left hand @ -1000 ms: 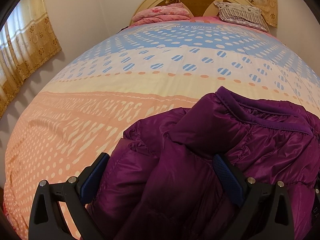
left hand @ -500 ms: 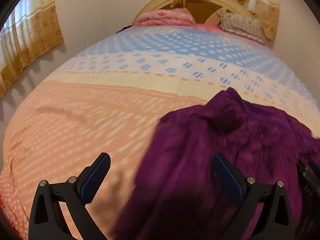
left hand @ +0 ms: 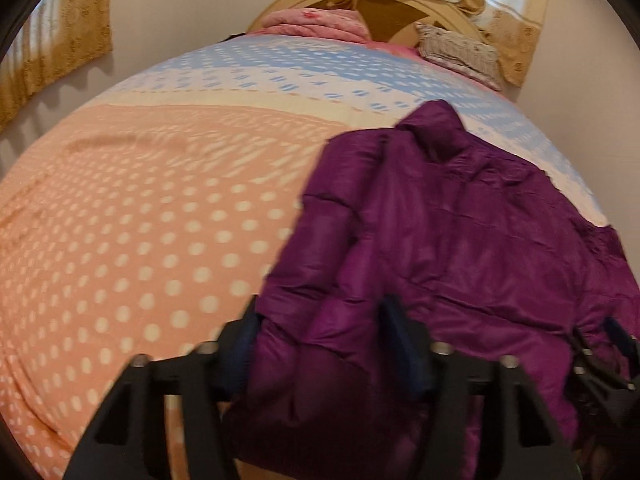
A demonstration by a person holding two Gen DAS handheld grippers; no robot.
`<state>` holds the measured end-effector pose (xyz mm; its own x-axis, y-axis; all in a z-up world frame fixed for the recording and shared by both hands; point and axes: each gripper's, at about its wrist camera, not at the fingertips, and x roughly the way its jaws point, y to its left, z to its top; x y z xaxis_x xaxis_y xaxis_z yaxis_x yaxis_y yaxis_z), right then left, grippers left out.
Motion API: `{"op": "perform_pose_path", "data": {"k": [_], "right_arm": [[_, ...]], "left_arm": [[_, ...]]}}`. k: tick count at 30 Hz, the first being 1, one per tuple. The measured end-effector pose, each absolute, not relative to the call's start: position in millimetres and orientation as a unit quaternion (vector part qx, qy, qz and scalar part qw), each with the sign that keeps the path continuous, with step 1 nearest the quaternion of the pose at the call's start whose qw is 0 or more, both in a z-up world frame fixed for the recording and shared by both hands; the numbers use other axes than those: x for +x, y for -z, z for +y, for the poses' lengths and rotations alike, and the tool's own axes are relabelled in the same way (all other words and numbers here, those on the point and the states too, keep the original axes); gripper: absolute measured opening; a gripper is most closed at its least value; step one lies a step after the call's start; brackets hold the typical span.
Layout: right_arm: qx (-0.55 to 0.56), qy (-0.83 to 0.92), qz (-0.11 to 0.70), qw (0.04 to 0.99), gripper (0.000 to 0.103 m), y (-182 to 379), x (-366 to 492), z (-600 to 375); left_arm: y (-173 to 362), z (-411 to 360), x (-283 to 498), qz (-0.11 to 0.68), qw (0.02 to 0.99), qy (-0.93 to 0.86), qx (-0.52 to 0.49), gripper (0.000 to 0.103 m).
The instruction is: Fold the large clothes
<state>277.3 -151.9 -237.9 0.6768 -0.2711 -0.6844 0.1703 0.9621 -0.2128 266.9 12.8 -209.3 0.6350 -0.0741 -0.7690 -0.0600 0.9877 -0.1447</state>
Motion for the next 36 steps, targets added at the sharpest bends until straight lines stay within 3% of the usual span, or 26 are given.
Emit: {"op": "perform_pose_path", "data": {"k": [1, 6, 9, 12, 16, 27, 31, 36], "right_arm": [[-0.064, 0.122, 0.381, 0.914, 0.089, 239, 277, -152], [-0.044, 0.115, 0.391, 0.912, 0.089, 234, 273, -159], [-0.010, 0.101, 0.394, 0.913, 0.089, 217, 249, -162], [-0.028, 0.101, 0.391, 0.914, 0.094, 214, 221, -154], [-0.065, 0.100, 0.406, 0.906, 0.094, 239, 220, -141], [-0.075, 0.068, 0.399, 0.911, 0.094, 238, 211, -96], [-0.053, 0.012, 0.377, 0.925, 0.093, 214, 198, -95], [-0.020, 0.065, 0.313, 0.947, 0.095, 168, 169, -172]], "left_arm": [[210, 12, 267, 0.427, 0.900, 0.007, -0.084, 0.053], [201, 5, 258, 0.416, 0.906, 0.030, -0.075, 0.018], [192, 10, 251, 0.412, 0.906, 0.042, -0.082, 0.012], [187, 12, 245, 0.407, 0.909, 0.047, -0.079, 0.011], [183, 13, 236, 0.403, 0.910, 0.049, -0.081, 0.009], [146, 62, 204, 0.382, 0.921, 0.005, -0.072, 0.007], [117, 79, 194, 0.357, 0.932, -0.011, -0.060, 0.007], [70, 45, 183, 0.301, 0.953, 0.005, -0.019, 0.007]]}}
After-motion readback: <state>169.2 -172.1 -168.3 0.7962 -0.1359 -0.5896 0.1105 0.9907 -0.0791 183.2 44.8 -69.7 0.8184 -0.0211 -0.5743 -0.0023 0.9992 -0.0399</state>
